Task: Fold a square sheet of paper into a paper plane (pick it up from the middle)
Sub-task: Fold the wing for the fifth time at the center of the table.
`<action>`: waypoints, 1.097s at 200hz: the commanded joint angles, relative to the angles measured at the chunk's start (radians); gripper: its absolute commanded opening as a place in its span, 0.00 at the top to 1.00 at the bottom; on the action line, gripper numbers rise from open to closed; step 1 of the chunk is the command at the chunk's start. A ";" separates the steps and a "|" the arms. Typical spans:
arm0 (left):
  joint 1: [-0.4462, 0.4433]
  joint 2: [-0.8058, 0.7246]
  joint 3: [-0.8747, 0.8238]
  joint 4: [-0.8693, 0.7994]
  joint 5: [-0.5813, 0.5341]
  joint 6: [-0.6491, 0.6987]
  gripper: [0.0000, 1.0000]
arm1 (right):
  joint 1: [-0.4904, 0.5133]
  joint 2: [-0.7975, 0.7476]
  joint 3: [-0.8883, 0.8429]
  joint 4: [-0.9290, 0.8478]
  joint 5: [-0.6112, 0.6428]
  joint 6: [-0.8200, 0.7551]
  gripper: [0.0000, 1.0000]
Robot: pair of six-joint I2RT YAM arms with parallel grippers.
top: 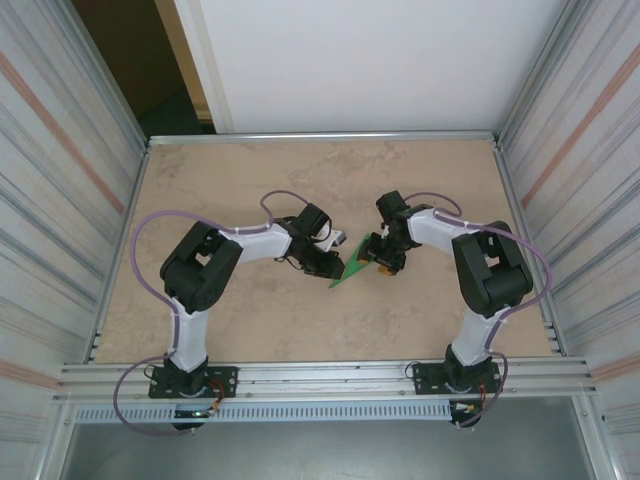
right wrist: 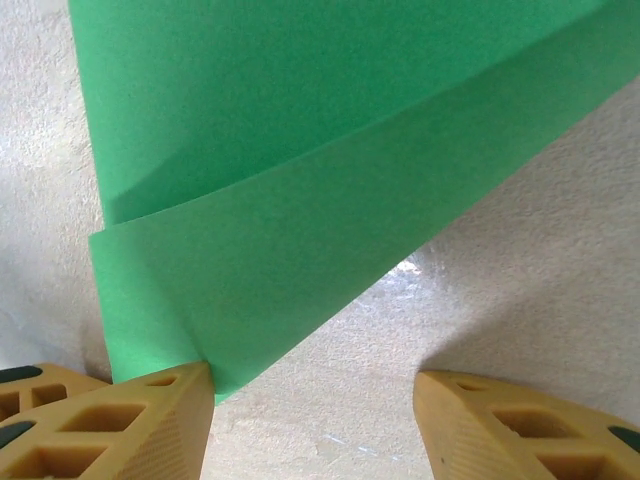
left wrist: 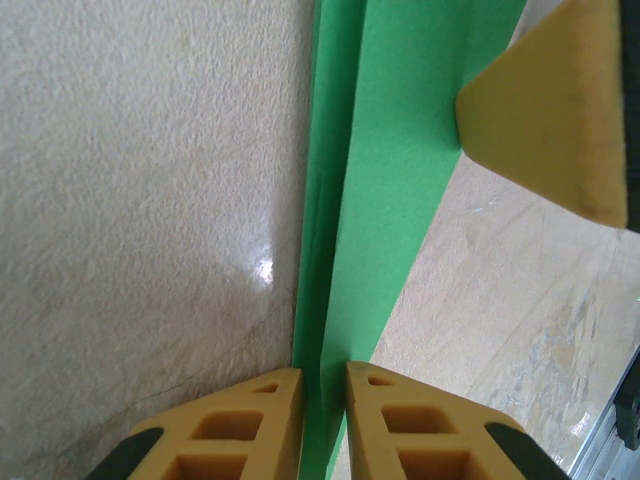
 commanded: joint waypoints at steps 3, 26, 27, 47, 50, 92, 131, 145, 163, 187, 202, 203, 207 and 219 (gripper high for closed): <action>-0.006 0.059 -0.007 -0.072 -0.070 -0.004 0.79 | 0.033 0.178 -0.064 0.114 0.141 0.016 0.44; -0.006 0.062 -0.003 -0.078 -0.074 -0.004 0.80 | 0.042 0.204 -0.054 0.109 0.150 0.018 0.45; -0.007 0.062 -0.003 -0.078 -0.075 -0.004 0.80 | 0.042 0.205 -0.053 0.109 0.150 0.017 0.45; -0.008 0.058 0.001 -0.087 -0.077 -0.004 0.80 | 0.047 0.226 -0.044 0.110 0.148 0.017 0.45; -0.007 0.056 0.003 -0.088 -0.078 -0.004 0.80 | 0.048 0.227 -0.044 0.109 0.148 0.017 0.44; -0.006 0.011 0.020 -0.098 -0.086 -0.002 0.79 | 0.051 0.242 -0.032 0.101 0.154 0.013 0.41; -0.006 0.021 0.030 -0.099 -0.084 -0.004 0.79 | 0.052 0.257 -0.027 0.095 0.154 0.011 0.41; -0.006 0.012 0.028 -0.101 -0.085 -0.006 0.79 | 0.052 0.259 -0.030 0.095 0.157 0.012 0.41; -0.005 -0.022 0.029 -0.107 -0.093 -0.007 0.78 | 0.053 0.262 -0.029 0.096 0.157 0.013 0.41; 0.004 -0.090 0.015 -0.099 -0.104 -0.019 0.72 | 0.051 0.261 -0.027 0.095 0.158 0.014 0.40; 0.009 -0.132 -0.005 -0.081 -0.110 -0.035 0.69 | 0.052 0.262 -0.025 0.094 0.158 0.015 0.40; 0.010 -0.134 -0.006 -0.079 -0.111 -0.035 0.69 | 0.051 0.263 -0.025 0.094 0.158 0.015 0.40; 0.011 -0.143 -0.009 -0.076 -0.114 -0.039 0.68 | 0.050 0.263 -0.025 0.095 0.157 0.015 0.40; 0.011 -0.164 -0.021 -0.065 -0.120 -0.050 0.67 | 0.051 0.265 -0.025 0.094 0.157 0.016 0.39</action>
